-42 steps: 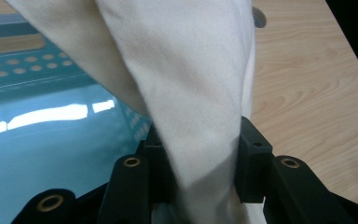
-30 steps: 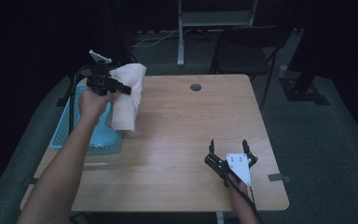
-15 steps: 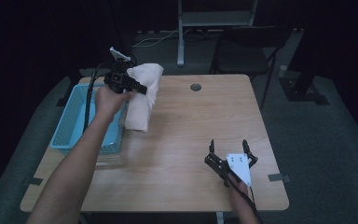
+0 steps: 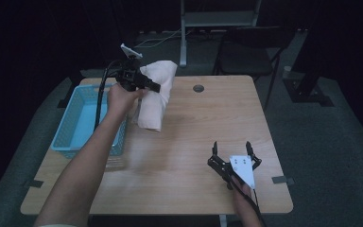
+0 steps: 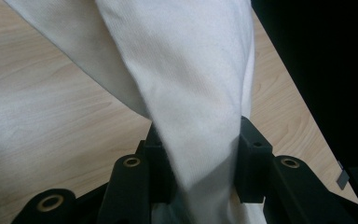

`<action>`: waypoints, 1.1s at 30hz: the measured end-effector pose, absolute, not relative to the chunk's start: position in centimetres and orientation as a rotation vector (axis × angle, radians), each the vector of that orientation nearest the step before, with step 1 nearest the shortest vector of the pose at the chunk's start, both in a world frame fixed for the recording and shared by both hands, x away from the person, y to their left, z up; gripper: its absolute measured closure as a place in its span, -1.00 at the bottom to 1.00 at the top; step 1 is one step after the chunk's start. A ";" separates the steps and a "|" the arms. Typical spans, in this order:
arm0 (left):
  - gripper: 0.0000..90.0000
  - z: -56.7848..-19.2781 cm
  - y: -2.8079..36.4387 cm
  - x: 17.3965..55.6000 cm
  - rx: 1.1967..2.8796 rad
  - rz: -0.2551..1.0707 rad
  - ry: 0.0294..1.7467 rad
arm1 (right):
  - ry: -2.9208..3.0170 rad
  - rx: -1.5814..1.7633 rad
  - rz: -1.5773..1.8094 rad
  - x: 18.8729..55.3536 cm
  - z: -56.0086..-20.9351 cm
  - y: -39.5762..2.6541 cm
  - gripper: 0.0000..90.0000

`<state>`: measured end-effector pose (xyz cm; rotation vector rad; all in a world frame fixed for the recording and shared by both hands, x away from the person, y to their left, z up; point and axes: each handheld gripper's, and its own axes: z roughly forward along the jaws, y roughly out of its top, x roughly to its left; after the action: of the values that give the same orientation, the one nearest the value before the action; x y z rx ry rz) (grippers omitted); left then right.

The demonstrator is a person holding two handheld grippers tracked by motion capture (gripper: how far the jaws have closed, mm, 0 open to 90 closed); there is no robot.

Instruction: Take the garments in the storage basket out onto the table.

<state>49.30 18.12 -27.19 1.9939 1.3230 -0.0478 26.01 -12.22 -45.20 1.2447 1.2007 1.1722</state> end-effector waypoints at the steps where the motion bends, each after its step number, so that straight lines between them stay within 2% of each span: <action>1: 0.42 -27.2 18.1 49.3 1.998 -0.052 1.318 | 1.201 1.243 1.172 26.0 -45.2 -12.2 -0.99; 10: 0.42 -28.5 17.3 49.8 2.016 -0.062 1.337 | 1.200 1.241 1.171 26.0 -45.2 -12.2 -0.99; 16: 0.42 -30.2 16.8 50.1 1.993 -0.149 1.328 | 1.201 1.241 1.172 26.0 -45.2 -12.2 -0.99; 19: 0.42 -30.9 16.6 50.3 2.021 -0.128 1.334 | 1.201 1.241 1.171 26.0 -45.2 -12.2 -0.99; 33: 0.42 -34.2 16.3 50.8 2.009 -0.205 1.356 | 1.200 1.237 1.171 26.0 -45.2 -12.2 -0.99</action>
<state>50.85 16.25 -34.16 2.0090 1.3559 -0.2048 25.97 -12.22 -45.22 1.2367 1.2004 1.1707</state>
